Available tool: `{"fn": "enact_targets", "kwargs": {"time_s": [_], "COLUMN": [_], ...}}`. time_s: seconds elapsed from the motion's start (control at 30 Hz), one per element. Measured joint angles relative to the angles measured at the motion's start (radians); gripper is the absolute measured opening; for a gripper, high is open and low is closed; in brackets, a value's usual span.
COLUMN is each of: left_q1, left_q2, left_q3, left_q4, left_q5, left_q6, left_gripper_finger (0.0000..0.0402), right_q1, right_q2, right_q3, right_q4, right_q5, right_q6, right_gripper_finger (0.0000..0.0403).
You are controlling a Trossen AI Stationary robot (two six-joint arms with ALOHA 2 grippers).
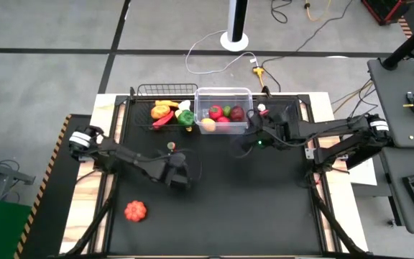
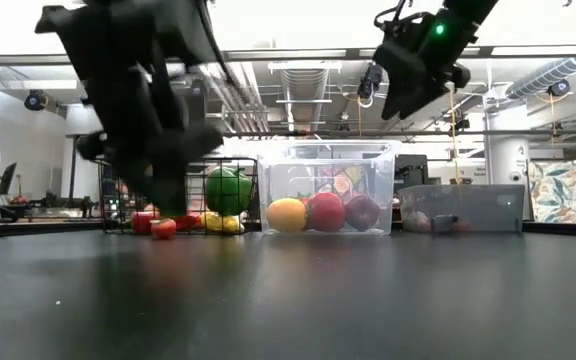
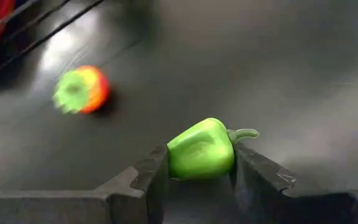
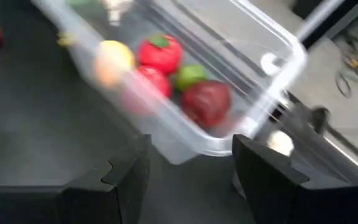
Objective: Sort produce into baskets
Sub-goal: Put the small green bell pepper into the black bin
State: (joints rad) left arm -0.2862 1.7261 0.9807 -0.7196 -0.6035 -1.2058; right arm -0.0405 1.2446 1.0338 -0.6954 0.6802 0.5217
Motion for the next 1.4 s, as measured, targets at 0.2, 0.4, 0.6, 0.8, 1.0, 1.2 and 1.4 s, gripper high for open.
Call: {"fn": "enact_targets", "kwargs": {"time_s": [0.2,0.4,0.6,0.8,1.0,1.2,1.4], "left_q1": [-0.105,-0.195,-0.231,-0.213,-0.172,-0.142,-0.118], "left_q2": [-0.101,-0.163,-0.169,-0.165,-0.169,-0.169,-0.169], "left_q3": [0.004,0.004,-0.015,-0.098,-0.243,-0.327,-0.337], "left_q4": [0.225,0.561,0.824,1.028,1.397,1.601,1.621], "left_q5": [-0.041,-0.049,0.058,0.131,0.216,0.291,0.291], "left_q6": [0.267,0.700,0.987,1.050,1.033,0.947,0.849], "left_gripper_finger": [0.0131,0.0131,0.0131,0.0131,0.0131,0.0131,0.0131], "right_q1": [0.084,0.188,0.304,0.422,0.478,0.484,0.483], "right_q2": [0.000,0.000,0.019,0.074,0.134,0.186,0.225], "right_q3": [0.024,0.025,0.020,0.019,0.019,0.018,0.052], "right_q4": [0.079,0.294,0.480,0.580,0.668,0.749,0.787], "right_q5": [-0.061,-0.178,-0.293,-0.309,-0.307,-0.305,-0.304], "right_q6": [-0.146,-0.343,-0.581,-0.778,-0.928,-1.025,-1.119], "right_gripper_finger": [0.0217,0.0217,0.0217,0.0217,0.0217,0.0217,0.0217]}}
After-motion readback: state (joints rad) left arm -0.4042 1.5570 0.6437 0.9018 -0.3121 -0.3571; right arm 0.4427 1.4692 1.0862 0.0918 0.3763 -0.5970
